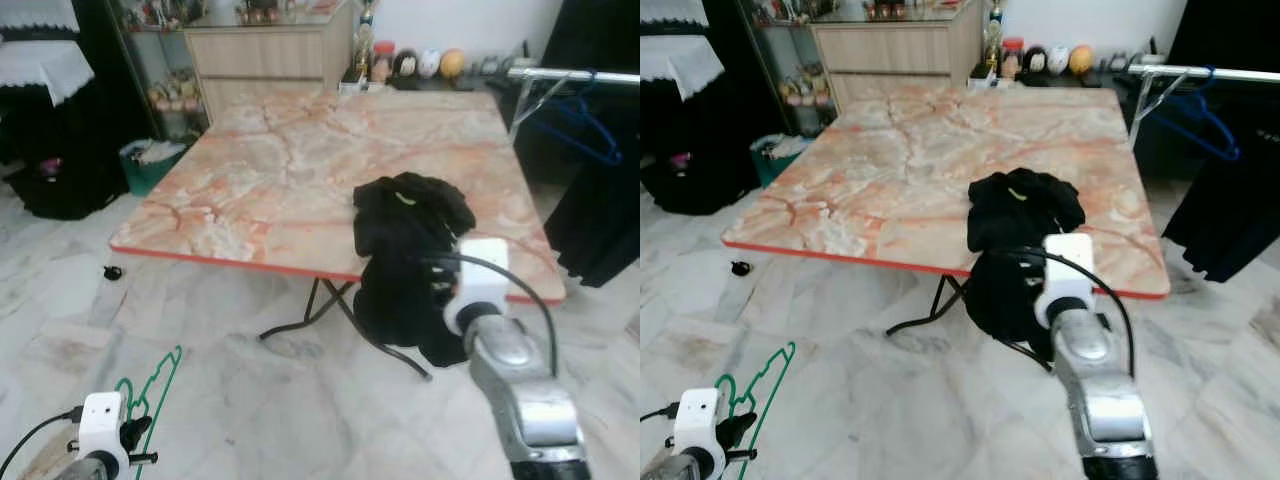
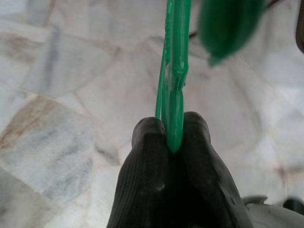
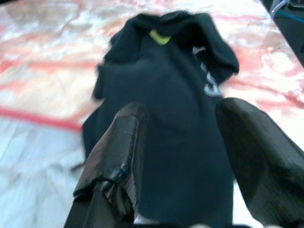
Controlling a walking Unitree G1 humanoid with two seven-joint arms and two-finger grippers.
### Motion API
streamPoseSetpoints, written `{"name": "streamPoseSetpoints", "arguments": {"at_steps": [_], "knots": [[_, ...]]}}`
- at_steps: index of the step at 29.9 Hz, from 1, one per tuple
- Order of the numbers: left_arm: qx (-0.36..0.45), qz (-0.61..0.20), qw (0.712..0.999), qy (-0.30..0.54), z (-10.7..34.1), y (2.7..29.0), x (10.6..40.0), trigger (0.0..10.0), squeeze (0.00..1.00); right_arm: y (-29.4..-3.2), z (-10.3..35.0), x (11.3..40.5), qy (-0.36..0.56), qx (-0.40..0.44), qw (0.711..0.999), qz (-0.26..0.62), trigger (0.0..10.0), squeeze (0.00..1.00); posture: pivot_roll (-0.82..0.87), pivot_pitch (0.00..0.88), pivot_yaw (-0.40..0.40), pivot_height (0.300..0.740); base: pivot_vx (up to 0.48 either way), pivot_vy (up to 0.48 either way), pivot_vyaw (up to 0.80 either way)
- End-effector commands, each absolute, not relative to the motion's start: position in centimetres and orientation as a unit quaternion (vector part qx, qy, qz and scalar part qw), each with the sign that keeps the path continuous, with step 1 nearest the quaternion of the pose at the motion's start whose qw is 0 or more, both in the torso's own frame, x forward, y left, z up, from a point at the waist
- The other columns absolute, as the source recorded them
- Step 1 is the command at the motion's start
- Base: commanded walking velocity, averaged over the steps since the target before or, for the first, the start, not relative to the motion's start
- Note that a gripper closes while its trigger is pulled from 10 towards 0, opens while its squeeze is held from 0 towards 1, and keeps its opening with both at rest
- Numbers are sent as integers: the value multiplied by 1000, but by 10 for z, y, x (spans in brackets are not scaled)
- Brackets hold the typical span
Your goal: Hang hanger
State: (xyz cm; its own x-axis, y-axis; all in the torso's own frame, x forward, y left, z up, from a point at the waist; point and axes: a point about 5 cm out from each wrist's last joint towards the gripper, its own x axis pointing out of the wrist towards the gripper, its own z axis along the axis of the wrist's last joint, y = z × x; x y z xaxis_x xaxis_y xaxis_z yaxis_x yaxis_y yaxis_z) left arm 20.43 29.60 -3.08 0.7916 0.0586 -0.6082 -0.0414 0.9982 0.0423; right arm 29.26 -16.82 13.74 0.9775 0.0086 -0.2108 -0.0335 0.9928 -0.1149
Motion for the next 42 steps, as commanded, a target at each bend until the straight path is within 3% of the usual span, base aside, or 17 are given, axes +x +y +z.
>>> {"name": "streamPoseSetpoints", "arguments": {"at_steps": [1, 10, 11, 13, 18, 20, 21, 25, 30, 31, 32, 34, 39, 42], "knots": [[32, 9, 948, 317, -27, 298, 207, 10000, 0, -160, 141, 296, 98, -66, 992, 44, 10000, 0, 86, 0, 32, 740, -274, 0, 0], [89, -45, 954, 282, -18, 292, 216, 10000, 0, -159, 133, 294, 125, -142, 961, 203, 10000, 0, 97, 0, 25, 740, -60, 0, 0], [148, -117, 966, 175, 32, 283, 252, 10000, 0, -161, 134, 294, 126, -163, 950, 235, 10000, 0, 99, 0, 22, 740, 0, 0, 0], [174, -163, 965, 112, 71, 267, 266, 10000, 0, -162, 135, 294, 126, -182, 943, 250, 10000, 0, 99, 0, 22, 740, 0, 0, 0], [205, -288, 933, 69, 106, 223, 285, 10000, 0, -163, 135, 293, 136, -220, 914, 314, 10000, 0, 92, 0, 21, 740, 0, 0, 0], [271, -312, 908, 66, 112, 217, 288, 10000, 0, -163, 135, 292, 136, -225, 906, 333, 10000, 0, 82, 0, 25, 740, 0, 0, 0], [360, -316, 876, 62, 122, 217, 288, 10000, 0, -164, 137, 292, 133, -232, 899, 348, 10000, 0, 78, 0, 23, 740, 0, 0, 0], [312, -376, 870, 66, 139, 195, 281, 10000, 0, -162, 143, 288, 111, -246, 874, 405, 10000, 0, 101, 0, 20, 740, 0, 0, 0], [290, -469, 829, 93, 138, 161, 262, 10000, 0, -155, 147, 278, 108, -254, 825, 494, 10000, 0, 86, 0, 22, 740, 0, 0, 0], [269, -522, 804, 97, 138, 142, 253, 10000, 0, -152, 146, 270, 113, -249, 798, 537, 10000, 0, 95, 0, 21, 740, 0, 0, 0], [269, -522, 804, 97, 138, 142, 253, 10000, 0, -152, 146, 270, 113, -249, 798, 537, 10000, 0, 95, 0, 21, 740, 0, 0, 0], [247, -567, 780, 91, 139, 120, 243, 10000, 0, -150, 143, 261, 125, -247, 764, 583, 10000, 0, 90, 0, 25, 740, 0, 0, 0], [234, -604, 754, 109, 135, 102, 232, 10000, 0, -144, 140, 252, 129, -229, 729, 632, 10000, 0, 84, 0, 30, 740, 0, 0, 0], [230, -610, 749, 117, 136, 100, 230, 10000, 0, -142, 136, 252, 129, -225, 728, 635, 10000, 0, 89, 0, 29, 740, 0, 0, 0]]}}
